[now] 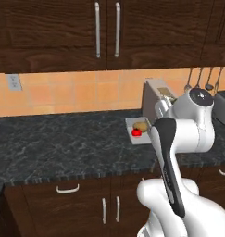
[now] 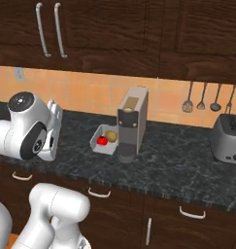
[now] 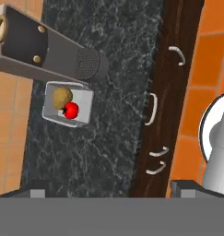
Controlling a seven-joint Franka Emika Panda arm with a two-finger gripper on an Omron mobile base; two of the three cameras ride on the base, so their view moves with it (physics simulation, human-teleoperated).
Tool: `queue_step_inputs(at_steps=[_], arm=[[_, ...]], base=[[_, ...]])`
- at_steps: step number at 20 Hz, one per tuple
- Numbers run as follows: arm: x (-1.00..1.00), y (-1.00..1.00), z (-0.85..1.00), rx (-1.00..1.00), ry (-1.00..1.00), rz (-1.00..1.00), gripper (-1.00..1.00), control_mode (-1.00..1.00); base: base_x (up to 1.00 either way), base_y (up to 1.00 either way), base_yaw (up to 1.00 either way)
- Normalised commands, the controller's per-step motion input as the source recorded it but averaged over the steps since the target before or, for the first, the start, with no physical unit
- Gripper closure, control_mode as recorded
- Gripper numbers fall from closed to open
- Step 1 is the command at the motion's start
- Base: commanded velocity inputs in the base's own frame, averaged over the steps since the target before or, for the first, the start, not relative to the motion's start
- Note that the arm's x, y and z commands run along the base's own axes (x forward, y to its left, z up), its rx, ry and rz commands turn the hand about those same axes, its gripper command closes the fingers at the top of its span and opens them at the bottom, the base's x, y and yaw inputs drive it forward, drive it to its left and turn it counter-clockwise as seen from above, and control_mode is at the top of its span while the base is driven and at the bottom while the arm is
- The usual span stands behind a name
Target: Take the meat container that has the chicken drumstick and place it on the second highest rack of the freezer. Then take the vegetable container that has the tomato and potato and place it on the highest rack of the freezer.
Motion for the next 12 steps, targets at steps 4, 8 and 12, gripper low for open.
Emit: queue_step_inputs(at_steps=[4, 8, 12], arm=[[0.0, 0.11, -0.2, -0.01, 0.0, -0.08, -1.0, -1.0], [0.03, 0.22, -0.8, 0.0, 0.0, -0.51, -1.0, -1.0], [0.41, -0.03, -0.52, 0.03, 0.03, -0.42, -1.0, -1.0]], base=[[0.51, 0.35, -0.35], [0.0, 0.0, 0.0], [0.0, 0.0, 0.0]])
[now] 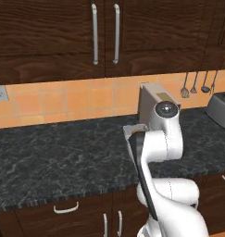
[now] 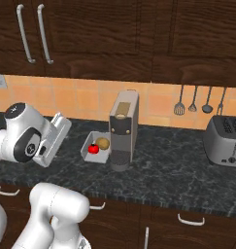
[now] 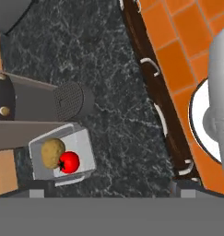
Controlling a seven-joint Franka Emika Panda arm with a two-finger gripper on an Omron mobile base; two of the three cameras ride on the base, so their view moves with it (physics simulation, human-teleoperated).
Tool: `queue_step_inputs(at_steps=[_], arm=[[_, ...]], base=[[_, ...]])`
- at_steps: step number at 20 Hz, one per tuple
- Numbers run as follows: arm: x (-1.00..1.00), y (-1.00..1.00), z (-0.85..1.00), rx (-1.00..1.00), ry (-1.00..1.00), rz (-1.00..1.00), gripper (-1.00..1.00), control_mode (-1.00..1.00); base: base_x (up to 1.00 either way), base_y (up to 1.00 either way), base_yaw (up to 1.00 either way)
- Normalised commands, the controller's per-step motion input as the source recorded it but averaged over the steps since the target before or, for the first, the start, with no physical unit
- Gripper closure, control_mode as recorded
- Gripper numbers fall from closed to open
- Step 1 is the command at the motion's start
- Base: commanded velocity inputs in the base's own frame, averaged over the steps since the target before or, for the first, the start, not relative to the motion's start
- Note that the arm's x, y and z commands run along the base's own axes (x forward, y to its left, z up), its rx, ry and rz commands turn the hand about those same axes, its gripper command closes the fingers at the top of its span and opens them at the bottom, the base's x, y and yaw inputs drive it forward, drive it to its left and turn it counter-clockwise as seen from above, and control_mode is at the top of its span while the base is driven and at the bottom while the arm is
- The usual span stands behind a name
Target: Take the meat container that has the chicken drumstick and place it on the second highest rack of the freezer. Then take the vegetable container that has the tomato and potato and place it on the highest rack of the freezer.
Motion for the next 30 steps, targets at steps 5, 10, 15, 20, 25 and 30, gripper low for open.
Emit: queue_step_inputs(at_steps=[5, 10, 15, 20, 25, 30], arm=[[0.52, -0.23, -0.53, 0.05, 0.03, -0.19, -1.0, -1.0], [0.63, 0.0, -0.42, 0.0, 0.05, -0.01, -1.0, -1.0], [0.4, 0.0, -0.39, 0.0, 0.16, 0.0, -1.0, -1.0], [0.42, 0.0, -0.33, 0.0, 0.15, -0.03, -1.0, -1.0], [0.42, -0.08, -0.14, 0.0, 0.02, 0.0, -1.0, -1.0], [0.27, -0.29, -0.29, 0.0, 0.03, 0.0, -1.0, -1.0]], base=[[0.0, 0.0, 0.0], [0.0, 0.0, 0.0], [0.0, 0.0, 0.0], [0.0, 0.0, 0.0], [0.0, 0.0, 0.0], [0.0, 0.0, 0.0]])
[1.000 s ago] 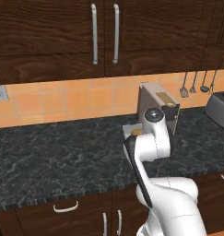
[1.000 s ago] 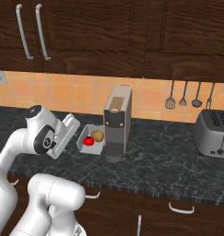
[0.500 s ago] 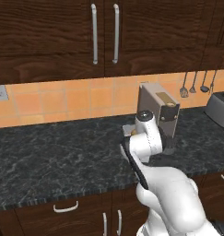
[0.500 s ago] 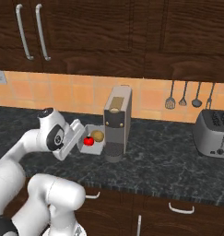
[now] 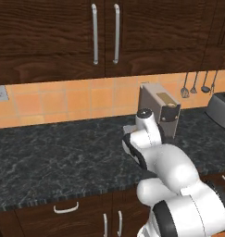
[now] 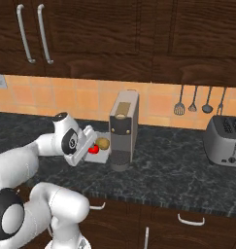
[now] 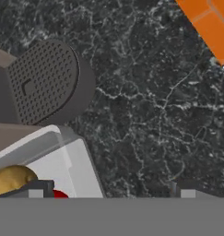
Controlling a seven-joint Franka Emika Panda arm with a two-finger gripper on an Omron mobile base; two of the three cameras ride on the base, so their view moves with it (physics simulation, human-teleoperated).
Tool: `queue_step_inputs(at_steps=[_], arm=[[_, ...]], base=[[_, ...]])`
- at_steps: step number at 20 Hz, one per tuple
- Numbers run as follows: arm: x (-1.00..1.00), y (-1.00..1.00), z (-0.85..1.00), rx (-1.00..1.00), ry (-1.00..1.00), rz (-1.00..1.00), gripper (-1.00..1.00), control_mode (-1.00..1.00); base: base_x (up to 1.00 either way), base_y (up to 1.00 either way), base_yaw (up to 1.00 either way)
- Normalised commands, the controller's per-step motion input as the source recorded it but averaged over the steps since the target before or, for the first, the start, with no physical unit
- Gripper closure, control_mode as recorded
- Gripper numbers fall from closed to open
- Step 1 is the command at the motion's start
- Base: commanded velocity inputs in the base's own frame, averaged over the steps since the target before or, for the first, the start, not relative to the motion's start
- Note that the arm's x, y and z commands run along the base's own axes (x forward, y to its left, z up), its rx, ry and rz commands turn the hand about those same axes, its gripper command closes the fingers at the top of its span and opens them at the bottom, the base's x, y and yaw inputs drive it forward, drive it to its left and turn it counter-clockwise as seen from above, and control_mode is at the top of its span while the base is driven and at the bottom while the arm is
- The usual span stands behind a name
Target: Take the meat container that has the chicken drumstick and place it on the second highest rack of the freezer. Then take the vegetable container that has the tomato and potato and place it on the highest rack of the freezer.
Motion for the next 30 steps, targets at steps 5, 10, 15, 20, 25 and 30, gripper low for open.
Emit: queue_step_inputs(at_steps=[5, 10, 15, 20, 25, 30], arm=[[0.28, -0.16, -0.38, 0.0, 0.06, 0.0, -1.0, -1.0], [0.28, -0.06, -0.28, 0.0, 0.04, 0.0, -1.0, -1.0], [0.36, -0.03, -0.16, 0.01, 0.04, 0.0, -1.0, -1.0], [0.06, -0.02, -0.43, 0.0, 0.06, 0.0, -1.0, -1.0], [0.01, 0.0, -0.59, 0.0, 0.05, 0.0, 1.0, -1.0], [0.0, 0.0, -0.45, 0.0, 0.01, 0.0, 1.0, -1.0]], base=[[0.0, 0.0, 0.0], [0.0, 0.0, 0.0], [0.0, 0.0, 0.0], [0.0, 0.0, 0.0], [0.0, 0.0, 0.0], [0.0, 0.0, 0.0]])
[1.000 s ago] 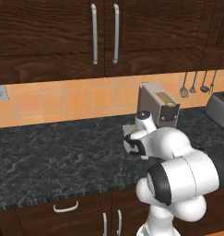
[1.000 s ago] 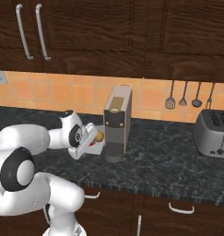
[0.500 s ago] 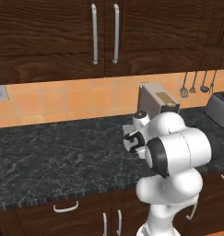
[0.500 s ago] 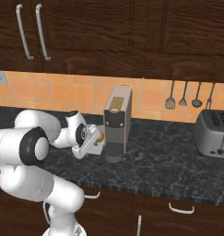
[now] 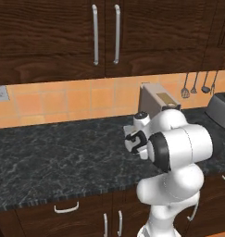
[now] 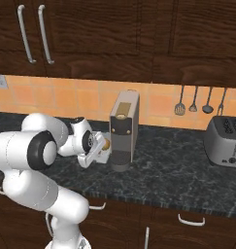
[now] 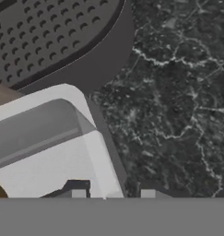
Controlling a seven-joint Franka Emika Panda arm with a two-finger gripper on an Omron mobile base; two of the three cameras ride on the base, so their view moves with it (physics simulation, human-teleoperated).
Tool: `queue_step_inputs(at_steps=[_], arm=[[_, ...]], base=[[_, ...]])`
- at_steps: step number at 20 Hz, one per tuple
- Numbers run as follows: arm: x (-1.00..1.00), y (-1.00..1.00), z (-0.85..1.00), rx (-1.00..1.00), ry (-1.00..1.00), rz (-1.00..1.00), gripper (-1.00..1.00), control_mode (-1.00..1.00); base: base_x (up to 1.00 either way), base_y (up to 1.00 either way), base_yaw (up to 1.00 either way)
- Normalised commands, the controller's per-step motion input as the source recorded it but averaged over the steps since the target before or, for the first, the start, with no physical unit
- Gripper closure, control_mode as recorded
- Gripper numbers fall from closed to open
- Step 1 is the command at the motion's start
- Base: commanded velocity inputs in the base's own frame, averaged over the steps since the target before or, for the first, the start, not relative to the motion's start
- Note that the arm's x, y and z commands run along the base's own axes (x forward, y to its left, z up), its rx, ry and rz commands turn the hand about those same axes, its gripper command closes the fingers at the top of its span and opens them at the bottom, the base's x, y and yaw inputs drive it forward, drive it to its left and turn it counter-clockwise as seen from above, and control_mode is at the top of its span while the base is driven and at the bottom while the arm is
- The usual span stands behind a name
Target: Take the meat container that has the chicken drumstick and place it on the second highest rack of the freezer. Then take the vegetable container that has the tomato and potato and place it on the highest rack of the freezer.
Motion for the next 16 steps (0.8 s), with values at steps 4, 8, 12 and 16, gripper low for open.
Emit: queue_step_inputs(at_steps=[4, 8, 12, 16], arm=[[-0.01, 0.05, -0.27, 0.0, 0.0, 0.03, 1.0, -1.0], [-0.32, 0.24, 0.02, 0.0, -0.06, 0.05, 1.0, -1.0], [-0.66, 0.5, 0.16, 0.0, -0.31, 0.03, 1.0, -1.0], [-0.51, 0.43, 0.68, 0.0, -0.28, 0.0, 1.0, -1.0]], base=[[0.0, 0.0, 0.0], [0.0, 0.0, 0.0], [0.0, 0.0, 0.0], [0.0, 0.0, 0.0]])
